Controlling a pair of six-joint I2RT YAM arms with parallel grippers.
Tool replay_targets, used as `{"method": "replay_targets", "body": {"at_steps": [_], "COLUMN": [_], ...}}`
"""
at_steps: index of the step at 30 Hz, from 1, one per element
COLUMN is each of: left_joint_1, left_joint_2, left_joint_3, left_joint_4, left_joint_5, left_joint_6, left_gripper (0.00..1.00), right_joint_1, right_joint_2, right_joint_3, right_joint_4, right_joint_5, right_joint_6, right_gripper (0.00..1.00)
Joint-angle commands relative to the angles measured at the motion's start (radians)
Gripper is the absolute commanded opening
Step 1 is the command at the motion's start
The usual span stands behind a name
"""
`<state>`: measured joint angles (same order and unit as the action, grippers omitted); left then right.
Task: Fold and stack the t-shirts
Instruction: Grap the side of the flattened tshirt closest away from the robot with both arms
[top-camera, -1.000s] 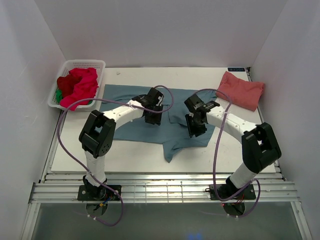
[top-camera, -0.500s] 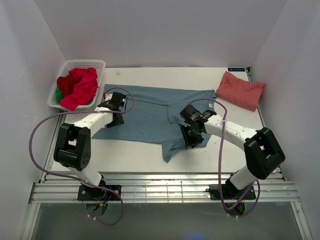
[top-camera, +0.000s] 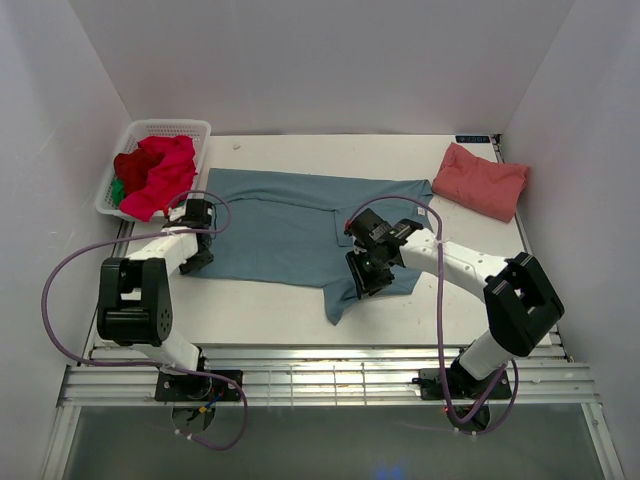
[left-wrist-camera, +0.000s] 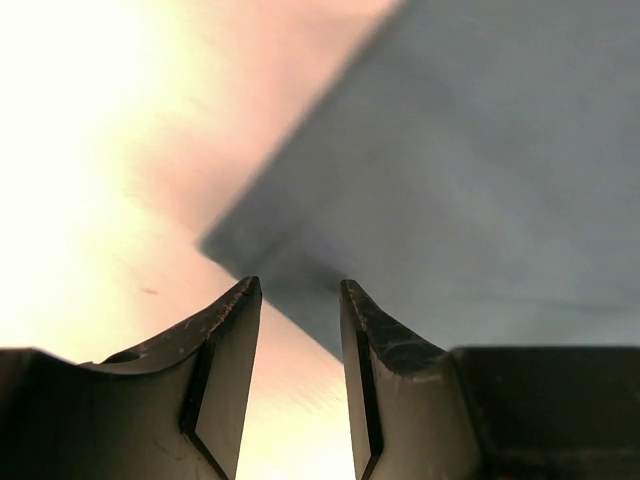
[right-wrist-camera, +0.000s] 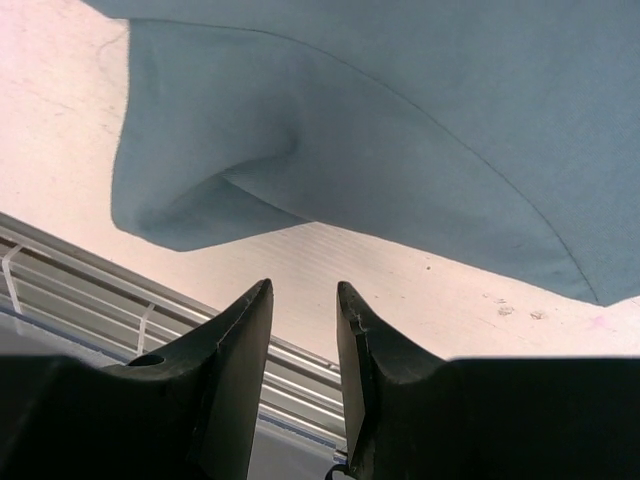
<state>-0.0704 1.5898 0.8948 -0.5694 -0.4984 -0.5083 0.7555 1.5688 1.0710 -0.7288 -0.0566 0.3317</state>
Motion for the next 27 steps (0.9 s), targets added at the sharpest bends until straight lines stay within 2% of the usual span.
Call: {"method": "replay_targets", "body": {"at_steps": [1,2,4,15,24,27], "left_joint_1": [0.069,0.128,0.173,0.227,0.23,0.23], "left_joint_2": [-0.08,-0.089,-0.112,-0.025,0.036,0.047], "left_joint_3": [-0.023,-0.028,-0.042,-0.031,-0.023,-0.023], "left_joint_4": [0.014,0.022,0.063,0.154,0.105,0.085], "left_joint_5": [-0.031,-0.032,0.009,0.188,0.169,0.15], "left_joint_6": [0.034,0.045,0.08,0.145,0.139,0.126], "left_gripper": [0.49,0.49,0.49,0.49,0.48,0.45], "right_joint_1": [0.028,0.033,0.041,0.064,0.077,0.084], "right_joint_2": [0.017,0.02,0.028,0.033,0.039,0.057], "right_joint_3": [0.046,0.043,0.038,0.046,0.017,0.006], "right_joint_4": [0.011,0.011,0.015,0.016,0.014,0.017], "right_joint_5": [-0.037,-0.04,-0.046,-0.048,-0.063,-0.089], "right_joint_6": [-0.026,-0.026,-0.028,-0.023,-0.028,-0.034], "right_gripper": [0.39,0.39,0.38,0.38,0.38,0.39]}}
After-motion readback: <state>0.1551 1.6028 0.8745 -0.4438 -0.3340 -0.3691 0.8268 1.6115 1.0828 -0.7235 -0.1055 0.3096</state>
